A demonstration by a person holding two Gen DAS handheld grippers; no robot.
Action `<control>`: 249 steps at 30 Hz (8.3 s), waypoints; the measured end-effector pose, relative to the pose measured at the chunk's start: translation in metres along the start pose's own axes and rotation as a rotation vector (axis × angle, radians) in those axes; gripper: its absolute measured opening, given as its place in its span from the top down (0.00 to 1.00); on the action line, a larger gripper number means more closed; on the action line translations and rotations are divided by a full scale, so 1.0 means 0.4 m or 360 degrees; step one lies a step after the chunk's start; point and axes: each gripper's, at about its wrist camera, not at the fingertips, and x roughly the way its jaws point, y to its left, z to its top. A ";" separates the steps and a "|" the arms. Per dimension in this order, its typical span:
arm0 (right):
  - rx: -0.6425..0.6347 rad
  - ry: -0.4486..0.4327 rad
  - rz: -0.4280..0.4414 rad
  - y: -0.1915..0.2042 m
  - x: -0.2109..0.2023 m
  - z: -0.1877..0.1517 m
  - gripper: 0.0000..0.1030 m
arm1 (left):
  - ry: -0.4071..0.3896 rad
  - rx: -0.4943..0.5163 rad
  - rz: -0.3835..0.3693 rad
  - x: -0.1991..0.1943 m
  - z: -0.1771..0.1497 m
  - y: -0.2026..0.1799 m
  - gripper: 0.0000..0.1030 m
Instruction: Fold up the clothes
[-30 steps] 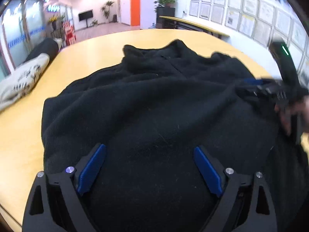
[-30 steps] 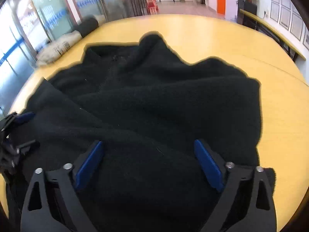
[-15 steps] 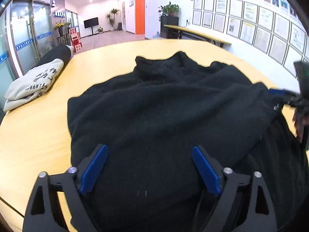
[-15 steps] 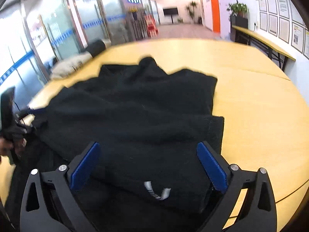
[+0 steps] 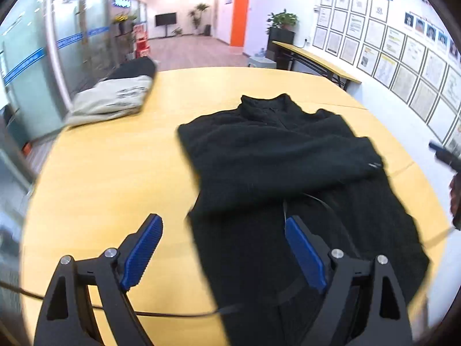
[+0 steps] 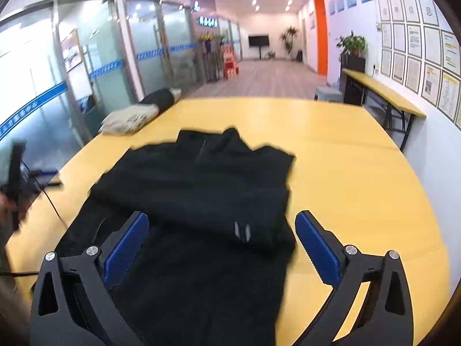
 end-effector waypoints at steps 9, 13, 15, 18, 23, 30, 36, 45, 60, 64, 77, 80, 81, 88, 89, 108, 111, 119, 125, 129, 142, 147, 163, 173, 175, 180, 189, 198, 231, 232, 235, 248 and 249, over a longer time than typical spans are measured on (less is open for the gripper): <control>0.0111 0.0391 0.0101 -0.085 -0.228 -0.307 0.00 | 0.0233 -0.0184 0.0141 -0.352 -0.266 -0.090 0.07; 0.0192 0.0483 0.0172 -0.121 -0.246 -0.445 0.00 | 0.0262 -0.0277 0.0101 -0.235 -0.366 -0.132 0.07; 0.0198 0.0455 0.0139 -0.116 -0.215 -0.481 0.00 | 0.0310 -0.0315 0.0097 -0.136 -0.413 -0.141 0.08; 0.0191 0.0381 0.0078 -0.106 -0.169 -0.530 0.01 | 0.0410 -0.0328 0.0085 -0.033 -0.464 -0.143 0.16; 0.0065 0.0413 0.0132 -0.076 -0.127 -0.571 0.01 | 0.0468 -0.0335 0.0049 0.020 -0.502 -0.155 0.16; -0.0036 0.0407 0.0075 -0.040 -0.098 -0.629 0.05 | 0.0429 -0.0401 0.0086 0.027 -0.540 -0.138 0.11; 0.0000 0.0444 0.0127 -0.042 -0.107 -0.625 0.05 | 0.0401 -0.0433 0.0057 0.028 -0.533 -0.127 0.05; 0.0090 0.0568 0.0114 -0.053 -0.093 -0.593 0.85 | 0.0455 -0.0316 -0.0009 0.043 -0.529 -0.167 0.01; 0.0265 0.0732 0.0471 -0.085 -0.105 -0.525 0.87 | 0.0614 -0.0458 -0.0026 0.037 -0.507 -0.122 0.59; 0.0234 0.0757 0.0521 -0.077 -0.110 -0.515 0.88 | 0.0604 -0.0654 -0.0153 0.027 -0.516 -0.090 0.84; 0.0244 0.0286 0.0817 -0.076 -0.298 -0.178 0.89 | 0.0409 -0.0938 -0.0382 -0.201 -0.318 -0.076 0.89; 0.0252 0.0150 0.0854 -0.094 -0.309 -0.094 0.89 | 0.0334 -0.1011 -0.0443 -0.234 -0.237 -0.073 0.89; 0.0264 0.0112 0.0864 -0.102 -0.309 -0.071 0.89 | 0.0314 -0.1044 -0.0465 -0.243 -0.213 -0.068 0.89; 0.0258 -0.0070 0.0847 -0.108 -0.297 0.081 0.89 | 0.0177 -0.1201 -0.0622 -0.229 -0.046 -0.045 0.89; 0.0245 -0.0091 0.0836 -0.110 -0.296 0.102 0.89 | 0.0163 -0.1199 -0.0639 -0.212 -0.013 -0.041 0.89; 0.0400 0.0131 0.0407 -0.300 0.315 0.412 0.89 | 0.0191 -0.1219 -0.0696 0.372 0.430 0.254 0.88; 0.0456 0.0204 0.0347 -0.348 0.431 0.395 0.88 | 0.0251 -0.1252 -0.0670 0.502 0.414 0.302 0.88; 0.0488 0.0298 0.0346 -0.472 0.619 0.329 0.82 | 0.0336 -0.1186 -0.0599 0.731 0.411 0.364 0.86; 0.0275 0.0035 0.0301 -0.498 0.538 0.340 0.03 | 0.0212 -0.0977 -0.0513 0.715 0.451 0.365 0.61; 0.0070 0.0029 0.0256 -0.524 0.516 0.360 0.00 | -0.0003 -0.0844 -0.0377 0.652 0.492 0.393 0.37; 0.0254 0.0329 0.0513 -0.543 0.816 0.357 0.90 | 0.0316 -0.0635 -0.0429 0.905 0.486 0.344 0.37; 0.0325 0.0143 0.0449 -0.558 0.738 0.345 0.92 | 0.0358 -0.0637 -0.0526 0.908 0.493 0.339 0.80; 0.0465 0.0210 0.0449 -0.611 0.715 0.304 0.22 | 0.0280 -0.0563 -0.0590 0.848 0.518 0.369 0.59; 0.0481 0.0576 0.0714 -0.542 0.889 0.329 0.80 | 0.0537 -0.0515 -0.0852 0.925 0.480 0.296 0.25; 0.0461 0.0558 0.0731 -0.536 0.880 0.336 0.93 | 0.0520 -0.0532 -0.0849 0.929 0.477 0.303 0.34; 0.0455 0.0436 0.0748 -0.534 0.827 0.362 0.94 | 0.0517 -0.0654 -0.0860 0.941 0.470 0.344 0.84; 0.0485 0.0410 0.0708 -0.555 0.826 0.313 0.95 | 0.0254 -0.0718 -0.1066 0.884 0.475 0.357 0.91; 0.0496 0.0439 0.0632 -0.579 0.845 0.275 0.92 | 0.0454 -0.0569 -0.0841 0.971 0.493 0.279 0.85; -0.0933 0.0740 0.1009 -0.232 0.978 0.454 0.87 | 0.0486 0.0525 -0.0894 0.984 0.718 0.093 0.47; -0.0946 0.0753 0.0980 -0.236 0.981 0.443 0.86 | 0.0429 0.0508 -0.0893 0.970 0.722 0.108 0.47; -0.0963 0.0782 0.0879 -0.250 0.993 0.413 0.79 | 0.0374 0.0439 -0.0810 0.971 0.722 0.149 0.47; -0.0762 0.0838 0.1128 -0.134 1.098 0.422 0.85 | 0.0567 0.0556 -0.0769 1.048 0.646 0.072 0.47; -0.0791 0.0805 0.1114 -0.131 1.090 0.417 0.86 | 0.0559 0.0560 -0.0770 1.041 0.650 0.079 0.47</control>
